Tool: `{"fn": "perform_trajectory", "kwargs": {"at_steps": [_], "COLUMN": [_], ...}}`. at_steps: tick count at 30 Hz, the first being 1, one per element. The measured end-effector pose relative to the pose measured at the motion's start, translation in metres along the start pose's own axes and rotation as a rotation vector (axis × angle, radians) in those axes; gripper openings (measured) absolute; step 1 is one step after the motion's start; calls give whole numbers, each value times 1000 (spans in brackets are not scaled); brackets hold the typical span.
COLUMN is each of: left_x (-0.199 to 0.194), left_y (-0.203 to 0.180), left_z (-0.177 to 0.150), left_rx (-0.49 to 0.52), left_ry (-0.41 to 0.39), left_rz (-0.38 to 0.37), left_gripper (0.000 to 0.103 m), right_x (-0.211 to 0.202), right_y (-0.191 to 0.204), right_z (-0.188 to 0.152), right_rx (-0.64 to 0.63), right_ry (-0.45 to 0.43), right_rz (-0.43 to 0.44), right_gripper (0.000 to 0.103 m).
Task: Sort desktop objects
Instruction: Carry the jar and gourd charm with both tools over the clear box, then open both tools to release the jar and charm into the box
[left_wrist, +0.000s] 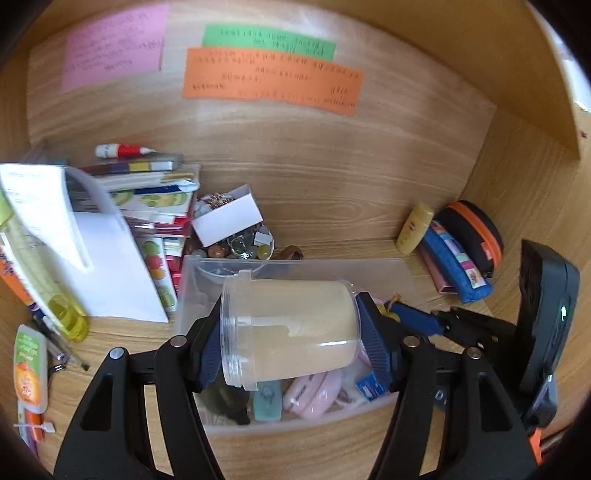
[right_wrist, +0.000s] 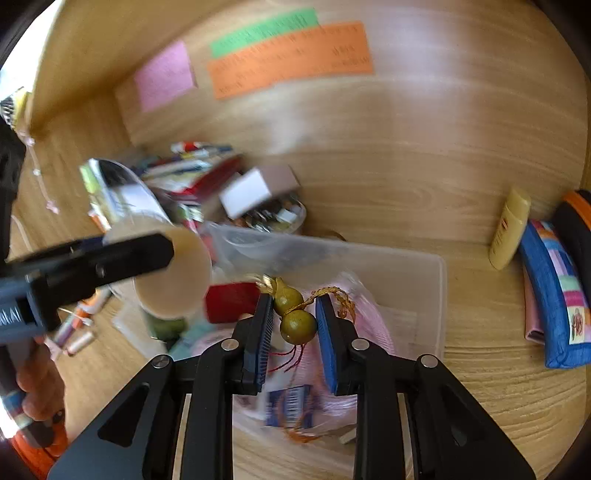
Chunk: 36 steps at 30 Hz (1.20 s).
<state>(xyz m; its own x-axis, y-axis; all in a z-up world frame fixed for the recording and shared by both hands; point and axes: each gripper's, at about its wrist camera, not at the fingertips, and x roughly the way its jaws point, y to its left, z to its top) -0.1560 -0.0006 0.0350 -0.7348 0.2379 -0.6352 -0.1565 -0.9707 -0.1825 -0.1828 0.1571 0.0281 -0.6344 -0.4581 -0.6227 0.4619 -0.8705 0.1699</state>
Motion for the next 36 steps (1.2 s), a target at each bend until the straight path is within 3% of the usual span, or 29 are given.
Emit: {"fn": "perform_trajectory", "kwargs": {"at_steps": [8,12,19,23,27,30,32,36], "left_x": [55,57,52,47,36,28,22,12], "left_y": [-2,-5,0,1,-1,-1,-1,-3], "left_z": [2,-3,-4,-2,1,1,1,-1], "left_rx": [-11,4,-13,-17,-5,1,8,34], "left_ry": [102,95,93,84,51,40,30,18], "left_rz": [23,58,42,35,31,15,19,35], "left_gripper": [65,65,65,65,73,74,74,81], "right_x": [10,16,23,22,16,12,9,3], "right_y": [-11,-11,-6,-2,5,7,9,11], "right_z": [-3,-5,-8,-11,-13,-13,-13,-14], "right_rx": [15,9,-25,-39,-67,-68,-65,-36], "right_ry": [23,42,64,69,49,51,49,74], "right_rz": [-45,-43,-79,-75,-91,-95,-94,-36], "right_gripper": [22,22,23,51,59,72,74,83]}}
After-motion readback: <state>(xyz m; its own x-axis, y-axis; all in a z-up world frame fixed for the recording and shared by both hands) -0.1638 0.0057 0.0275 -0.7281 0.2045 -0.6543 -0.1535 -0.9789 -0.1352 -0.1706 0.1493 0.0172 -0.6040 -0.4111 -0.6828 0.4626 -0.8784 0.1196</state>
